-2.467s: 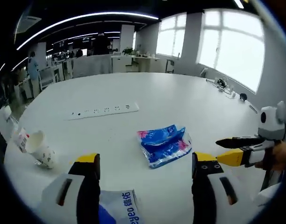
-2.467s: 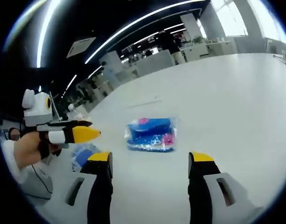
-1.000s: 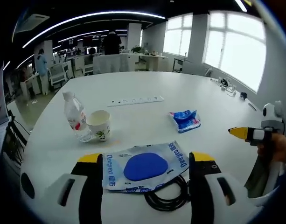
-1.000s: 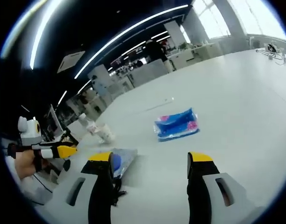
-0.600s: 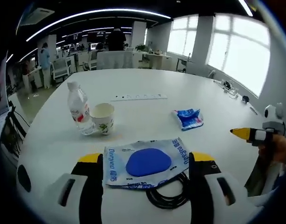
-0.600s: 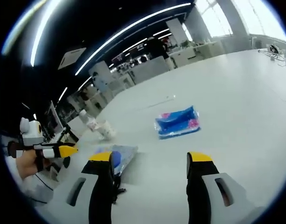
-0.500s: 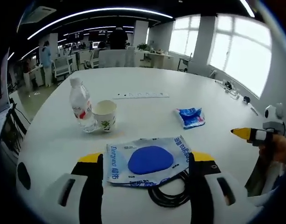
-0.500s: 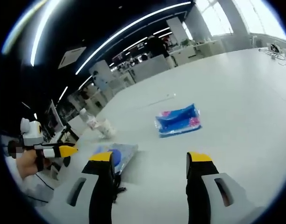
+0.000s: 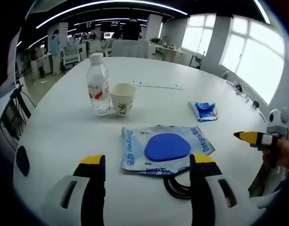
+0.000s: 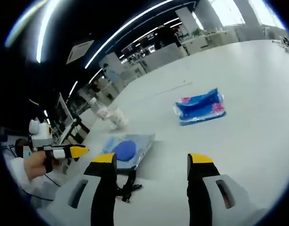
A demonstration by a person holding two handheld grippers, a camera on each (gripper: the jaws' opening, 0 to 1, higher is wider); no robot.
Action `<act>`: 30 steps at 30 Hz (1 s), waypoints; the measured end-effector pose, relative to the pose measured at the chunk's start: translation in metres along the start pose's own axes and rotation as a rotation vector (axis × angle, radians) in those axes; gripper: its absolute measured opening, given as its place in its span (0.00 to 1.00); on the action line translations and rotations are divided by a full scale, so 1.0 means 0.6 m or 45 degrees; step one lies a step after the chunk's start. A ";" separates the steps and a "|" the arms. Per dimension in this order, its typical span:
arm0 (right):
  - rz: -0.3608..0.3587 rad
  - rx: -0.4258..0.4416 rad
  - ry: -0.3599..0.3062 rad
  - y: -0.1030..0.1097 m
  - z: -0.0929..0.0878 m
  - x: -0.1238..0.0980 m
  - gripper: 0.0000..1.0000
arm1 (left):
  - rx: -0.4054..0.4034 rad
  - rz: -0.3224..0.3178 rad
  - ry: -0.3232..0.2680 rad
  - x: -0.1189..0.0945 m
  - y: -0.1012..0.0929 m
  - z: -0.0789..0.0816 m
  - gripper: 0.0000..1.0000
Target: Arrange the tabletop items into an orderly group along one side of the table until the central work area is clear of visible clutter.
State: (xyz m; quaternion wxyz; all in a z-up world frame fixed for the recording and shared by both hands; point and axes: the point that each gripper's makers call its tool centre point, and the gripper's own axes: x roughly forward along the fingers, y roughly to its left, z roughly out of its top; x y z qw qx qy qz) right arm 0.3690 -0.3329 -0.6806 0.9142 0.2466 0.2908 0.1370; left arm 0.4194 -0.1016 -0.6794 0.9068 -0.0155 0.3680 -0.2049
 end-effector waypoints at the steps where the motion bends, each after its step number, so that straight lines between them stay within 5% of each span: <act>1: 0.004 0.002 0.019 0.002 -0.008 0.005 0.56 | -0.010 0.002 0.015 0.004 0.005 -0.007 0.73; 19: 0.061 -0.025 0.157 0.033 -0.057 0.037 0.40 | -0.183 -0.038 0.104 0.069 0.039 -0.045 0.65; 30: 0.101 0.029 0.178 0.042 -0.056 0.081 0.32 | -0.293 -0.041 0.134 0.083 0.049 -0.063 0.59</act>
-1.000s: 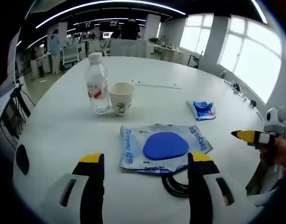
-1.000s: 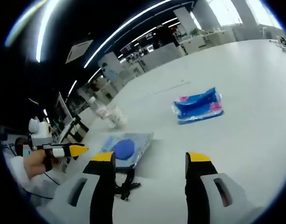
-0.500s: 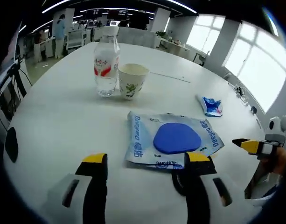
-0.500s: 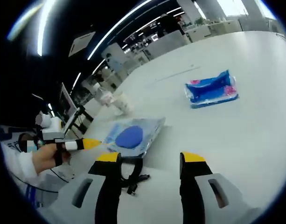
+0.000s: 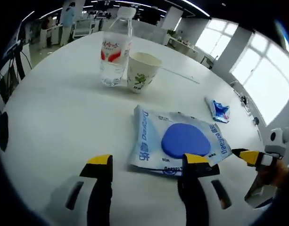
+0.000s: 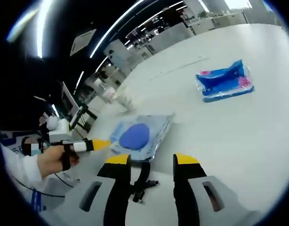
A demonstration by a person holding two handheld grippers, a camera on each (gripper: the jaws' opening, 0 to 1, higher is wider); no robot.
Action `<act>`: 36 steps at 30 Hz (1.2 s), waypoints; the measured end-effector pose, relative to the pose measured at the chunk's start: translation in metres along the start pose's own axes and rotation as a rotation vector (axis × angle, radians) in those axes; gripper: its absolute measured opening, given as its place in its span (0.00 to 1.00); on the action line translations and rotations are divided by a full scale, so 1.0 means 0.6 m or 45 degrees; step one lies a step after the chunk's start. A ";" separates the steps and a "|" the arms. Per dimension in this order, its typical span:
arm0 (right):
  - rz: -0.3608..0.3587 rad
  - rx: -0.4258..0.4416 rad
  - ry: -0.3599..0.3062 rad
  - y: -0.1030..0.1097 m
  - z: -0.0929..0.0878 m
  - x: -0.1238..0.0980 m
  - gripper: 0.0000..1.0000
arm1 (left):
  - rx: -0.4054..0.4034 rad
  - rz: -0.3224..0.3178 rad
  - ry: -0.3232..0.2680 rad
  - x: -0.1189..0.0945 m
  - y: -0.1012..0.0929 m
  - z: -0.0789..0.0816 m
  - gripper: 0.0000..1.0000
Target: Arrange the tabletop items into an orderly group along one side of the table until the central work area is clear of visible clutter.
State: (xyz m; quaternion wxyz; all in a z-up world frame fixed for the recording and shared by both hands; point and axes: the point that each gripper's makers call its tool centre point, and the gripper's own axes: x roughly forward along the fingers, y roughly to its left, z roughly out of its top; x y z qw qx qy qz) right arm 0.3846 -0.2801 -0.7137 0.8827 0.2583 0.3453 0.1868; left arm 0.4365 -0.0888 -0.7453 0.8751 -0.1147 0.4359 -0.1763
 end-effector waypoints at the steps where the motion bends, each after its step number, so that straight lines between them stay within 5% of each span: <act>1: 0.003 0.000 -0.001 0.001 0.002 0.003 0.32 | -0.008 0.000 0.005 0.002 0.002 -0.001 0.58; 10: 0.013 0.031 0.033 -0.006 -0.009 0.024 0.23 | -0.035 -0.023 0.002 0.011 -0.003 0.000 0.35; 16: 0.033 0.041 0.030 -0.002 -0.012 0.031 0.02 | -0.035 -0.006 -0.006 0.007 -0.001 -0.009 0.20; 23: 0.030 0.048 0.034 -0.003 -0.008 0.035 0.00 | -0.097 -0.015 -0.020 -0.002 0.001 -0.004 0.06; 36: 0.032 -0.052 -0.030 0.003 0.023 0.020 0.00 | 0.034 -0.066 -0.118 -0.014 -0.031 0.041 0.00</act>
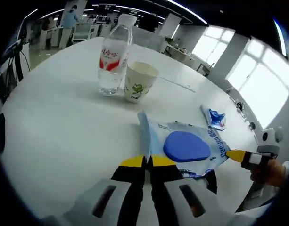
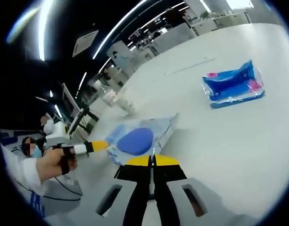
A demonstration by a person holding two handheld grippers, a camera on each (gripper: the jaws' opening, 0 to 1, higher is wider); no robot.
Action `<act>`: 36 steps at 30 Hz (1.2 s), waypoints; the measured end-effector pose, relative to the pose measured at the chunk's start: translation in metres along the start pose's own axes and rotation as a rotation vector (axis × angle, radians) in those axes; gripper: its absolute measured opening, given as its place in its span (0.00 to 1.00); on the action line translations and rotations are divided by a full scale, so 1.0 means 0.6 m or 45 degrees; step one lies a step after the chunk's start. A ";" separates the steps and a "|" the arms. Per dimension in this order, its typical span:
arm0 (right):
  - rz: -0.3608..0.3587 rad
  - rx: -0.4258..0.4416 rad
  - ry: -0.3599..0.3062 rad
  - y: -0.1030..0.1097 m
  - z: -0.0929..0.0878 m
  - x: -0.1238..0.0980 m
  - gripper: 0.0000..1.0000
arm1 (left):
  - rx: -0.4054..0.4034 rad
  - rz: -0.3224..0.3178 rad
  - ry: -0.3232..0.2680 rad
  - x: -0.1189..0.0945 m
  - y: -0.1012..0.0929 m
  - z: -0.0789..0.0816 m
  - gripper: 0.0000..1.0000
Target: Arrange the tabletop items into an orderly group along one side of the table until the central work area is clear of visible clutter.
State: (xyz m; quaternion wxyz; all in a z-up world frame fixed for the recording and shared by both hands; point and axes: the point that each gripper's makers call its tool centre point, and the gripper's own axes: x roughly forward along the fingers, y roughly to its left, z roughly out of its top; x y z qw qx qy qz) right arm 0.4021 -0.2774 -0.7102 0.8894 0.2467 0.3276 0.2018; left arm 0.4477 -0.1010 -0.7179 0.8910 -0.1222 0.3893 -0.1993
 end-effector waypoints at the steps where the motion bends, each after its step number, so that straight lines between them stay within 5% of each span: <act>1: -0.002 -0.007 -0.003 -0.001 0.003 -0.001 0.00 | 0.008 -0.007 -0.010 0.001 -0.004 0.005 0.00; 20: -0.011 -0.109 -0.104 -0.025 0.087 -0.002 0.00 | 0.063 -0.071 -0.098 0.031 -0.048 0.075 0.00; 36: -0.055 -0.163 -0.128 -0.070 0.139 0.027 0.00 | 0.111 -0.081 -0.087 0.091 -0.071 0.116 0.00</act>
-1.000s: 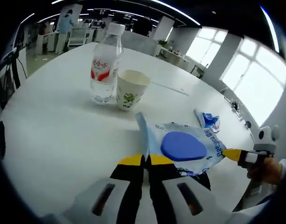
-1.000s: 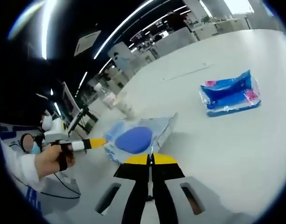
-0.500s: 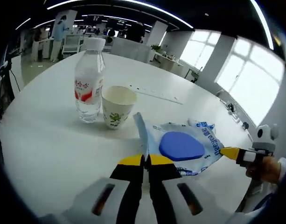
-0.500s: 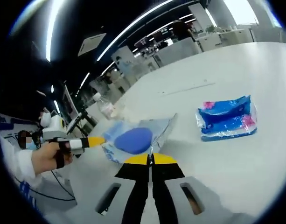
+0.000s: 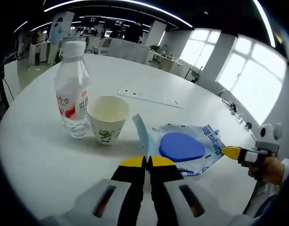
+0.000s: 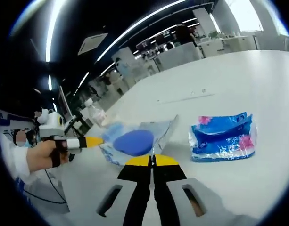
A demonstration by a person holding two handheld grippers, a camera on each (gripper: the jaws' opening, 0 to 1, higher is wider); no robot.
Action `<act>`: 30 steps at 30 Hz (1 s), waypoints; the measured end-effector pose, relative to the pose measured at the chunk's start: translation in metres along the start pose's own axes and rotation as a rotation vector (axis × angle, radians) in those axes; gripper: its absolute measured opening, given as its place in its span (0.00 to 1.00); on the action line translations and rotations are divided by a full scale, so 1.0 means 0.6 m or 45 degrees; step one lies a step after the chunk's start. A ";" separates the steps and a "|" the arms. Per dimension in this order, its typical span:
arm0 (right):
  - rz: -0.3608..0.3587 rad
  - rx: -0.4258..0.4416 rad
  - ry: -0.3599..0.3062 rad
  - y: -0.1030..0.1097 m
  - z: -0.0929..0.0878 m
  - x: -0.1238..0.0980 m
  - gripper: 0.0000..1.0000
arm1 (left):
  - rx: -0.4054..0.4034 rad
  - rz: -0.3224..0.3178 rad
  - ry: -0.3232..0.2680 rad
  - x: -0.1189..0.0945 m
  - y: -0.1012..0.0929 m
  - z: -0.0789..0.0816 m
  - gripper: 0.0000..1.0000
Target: Arrange the tabletop items into an orderly group along one side of the table until the central work area is clear of visible clutter.
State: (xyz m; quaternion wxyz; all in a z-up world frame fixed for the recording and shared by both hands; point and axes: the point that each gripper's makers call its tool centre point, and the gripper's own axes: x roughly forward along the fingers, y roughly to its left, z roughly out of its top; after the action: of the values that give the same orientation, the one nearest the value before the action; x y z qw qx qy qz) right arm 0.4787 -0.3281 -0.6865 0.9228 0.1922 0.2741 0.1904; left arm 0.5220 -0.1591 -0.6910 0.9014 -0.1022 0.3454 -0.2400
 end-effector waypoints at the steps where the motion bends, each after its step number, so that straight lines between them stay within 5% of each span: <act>1: -0.001 -0.007 -0.001 -0.003 0.004 0.004 0.00 | 0.005 -0.001 0.001 0.004 0.000 0.003 0.00; 14: -0.020 -0.035 -0.006 -0.030 0.025 0.048 0.00 | -0.016 0.020 0.005 0.046 0.015 0.014 0.00; 30: -0.063 -0.010 0.020 -0.056 0.004 0.079 0.00 | -0.017 0.053 0.056 0.074 0.035 -0.008 0.00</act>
State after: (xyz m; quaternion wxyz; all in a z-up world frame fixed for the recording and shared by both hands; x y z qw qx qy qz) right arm 0.5250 -0.3358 -0.7204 0.9258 0.1804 0.2855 0.1699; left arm 0.5550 -0.1634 -0.7274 0.8977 -0.0958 0.3687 -0.2212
